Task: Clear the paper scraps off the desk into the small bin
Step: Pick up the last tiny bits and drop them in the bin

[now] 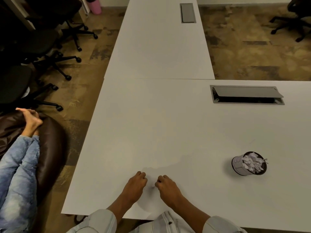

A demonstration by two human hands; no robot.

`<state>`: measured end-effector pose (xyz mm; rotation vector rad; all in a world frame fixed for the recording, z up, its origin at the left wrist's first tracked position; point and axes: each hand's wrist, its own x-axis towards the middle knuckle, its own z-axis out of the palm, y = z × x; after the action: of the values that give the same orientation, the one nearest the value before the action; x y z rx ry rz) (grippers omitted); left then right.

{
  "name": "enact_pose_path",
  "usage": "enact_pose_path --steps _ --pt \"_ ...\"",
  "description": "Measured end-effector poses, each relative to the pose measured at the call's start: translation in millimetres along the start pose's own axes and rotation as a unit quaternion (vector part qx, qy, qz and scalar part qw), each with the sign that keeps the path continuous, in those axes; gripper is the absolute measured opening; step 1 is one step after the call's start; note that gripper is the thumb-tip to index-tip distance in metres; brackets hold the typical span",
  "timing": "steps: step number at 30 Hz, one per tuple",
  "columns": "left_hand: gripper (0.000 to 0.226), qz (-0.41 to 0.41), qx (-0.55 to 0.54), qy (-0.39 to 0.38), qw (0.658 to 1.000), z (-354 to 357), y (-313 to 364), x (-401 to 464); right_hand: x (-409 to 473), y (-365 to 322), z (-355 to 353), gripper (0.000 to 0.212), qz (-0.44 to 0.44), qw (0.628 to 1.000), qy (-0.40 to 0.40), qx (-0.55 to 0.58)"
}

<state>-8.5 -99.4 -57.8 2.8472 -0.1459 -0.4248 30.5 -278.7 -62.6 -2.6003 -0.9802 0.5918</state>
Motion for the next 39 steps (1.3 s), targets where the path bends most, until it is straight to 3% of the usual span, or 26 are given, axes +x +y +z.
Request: enact_pose_path --steps 5,9,13,17,19,24,28,39 --pt "0.024 -0.15 -0.195 0.051 0.968 -4.8 0.0 13.4 -0.9 11.5 -13.4 0.019 0.156 0.955 0.058 0.245" --pt "0.025 -0.2 -0.241 0.051 0.948 -17.5 5.3 23.2 -6.8 20.2 -17.3 0.016 0.194 0.945 0.079 0.251" --pt "0.022 -0.2 -0.255 0.05 0.945 -23.7 11.2 26.3 1.7 12.5 -9.4 0.015 0.161 0.958 0.092 0.218" --pt "0.021 -0.224 -0.268 0.058 0.935 -29.4 10.1 26.9 9.5 -6.7 2.2 0.019 0.057 0.99 0.067 0.113" --pt "0.021 -0.232 -0.269 0.061 0.933 -31.6 6.7 25.9 7.4 -11.9 7.8 0.008 -0.002 0.998 0.043 0.04" --pt "0.019 -0.246 -0.276 0.069 0.927 -34.5 -1.6 19.9 0.5 -0.3 21.4 0.031 -0.113 0.99 0.007 -0.083" --pt "0.02 -0.25 -0.274 0.067 0.926 -33.8 -5.5 17.7 -0.8 11.3 8.4 0.026 -0.174 0.976 0.016 -0.127" --pt "0.021 -0.258 -0.278 0.067 0.923 -35.4 -5.0 22.7 -6.1 30.5 2.4 0.033 -0.106 0.99 0.036 -0.081"
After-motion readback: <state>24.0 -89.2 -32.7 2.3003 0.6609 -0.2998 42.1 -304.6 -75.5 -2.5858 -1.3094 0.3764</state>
